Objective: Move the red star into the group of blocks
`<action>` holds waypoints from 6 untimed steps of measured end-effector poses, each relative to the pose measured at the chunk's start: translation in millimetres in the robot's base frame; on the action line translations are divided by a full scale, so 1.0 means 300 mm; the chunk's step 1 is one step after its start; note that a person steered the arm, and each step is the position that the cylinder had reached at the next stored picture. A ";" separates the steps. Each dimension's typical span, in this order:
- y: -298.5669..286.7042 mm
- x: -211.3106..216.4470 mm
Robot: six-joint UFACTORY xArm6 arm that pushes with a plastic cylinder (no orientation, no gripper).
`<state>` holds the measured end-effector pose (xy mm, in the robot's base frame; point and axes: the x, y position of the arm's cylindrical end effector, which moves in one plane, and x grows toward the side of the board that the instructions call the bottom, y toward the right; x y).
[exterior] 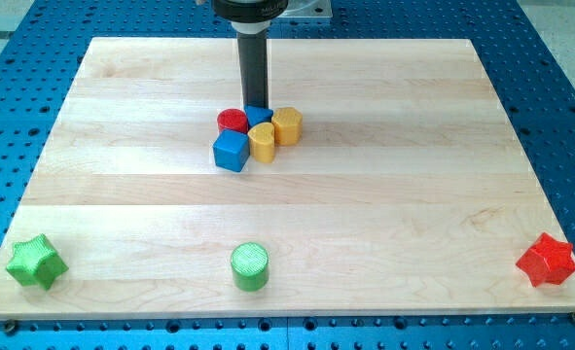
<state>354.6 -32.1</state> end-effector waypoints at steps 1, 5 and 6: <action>0.218 -0.002; 1.068 0.590; 1.258 0.573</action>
<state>526.6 345.2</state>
